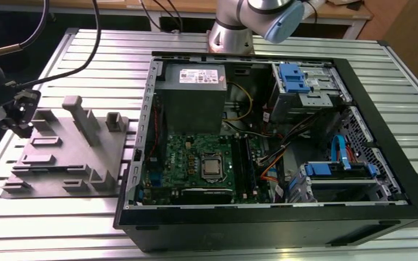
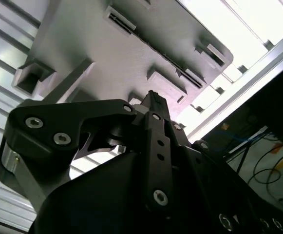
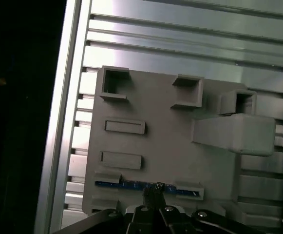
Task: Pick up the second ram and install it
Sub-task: 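Pick up the second ram and move it above second insertion slot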
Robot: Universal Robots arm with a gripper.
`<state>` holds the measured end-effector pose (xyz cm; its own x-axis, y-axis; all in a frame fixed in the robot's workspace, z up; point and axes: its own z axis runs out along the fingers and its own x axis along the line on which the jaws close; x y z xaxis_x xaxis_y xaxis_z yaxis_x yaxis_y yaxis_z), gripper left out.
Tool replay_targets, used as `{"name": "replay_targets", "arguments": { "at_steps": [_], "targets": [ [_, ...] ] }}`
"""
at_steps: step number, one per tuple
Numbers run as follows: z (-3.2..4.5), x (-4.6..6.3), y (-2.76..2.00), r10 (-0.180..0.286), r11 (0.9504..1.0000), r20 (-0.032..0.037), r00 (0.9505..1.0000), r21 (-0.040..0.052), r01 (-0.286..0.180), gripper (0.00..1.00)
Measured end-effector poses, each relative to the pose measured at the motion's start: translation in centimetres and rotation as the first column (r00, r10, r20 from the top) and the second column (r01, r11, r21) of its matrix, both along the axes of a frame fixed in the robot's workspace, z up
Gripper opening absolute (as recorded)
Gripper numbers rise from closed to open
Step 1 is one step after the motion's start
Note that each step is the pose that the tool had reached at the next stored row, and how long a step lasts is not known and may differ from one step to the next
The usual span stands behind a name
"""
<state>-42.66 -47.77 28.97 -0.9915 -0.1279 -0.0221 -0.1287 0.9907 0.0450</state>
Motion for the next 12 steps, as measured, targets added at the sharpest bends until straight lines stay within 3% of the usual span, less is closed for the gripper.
{"name": "replay_targets", "arguments": {
  "at_steps": [6, 12],
  "targets": [
    [-0.08, 0.00, 0.00, 0.108, 0.9941, 0.0000, 0.9941, 0.0000, -0.108, 0.07],
    [-0.17, 0.00, 0.00, 0.216, 0.9764, 0.0000, 0.9764, 0.0000, -0.216, 0.07]
  ]
}}
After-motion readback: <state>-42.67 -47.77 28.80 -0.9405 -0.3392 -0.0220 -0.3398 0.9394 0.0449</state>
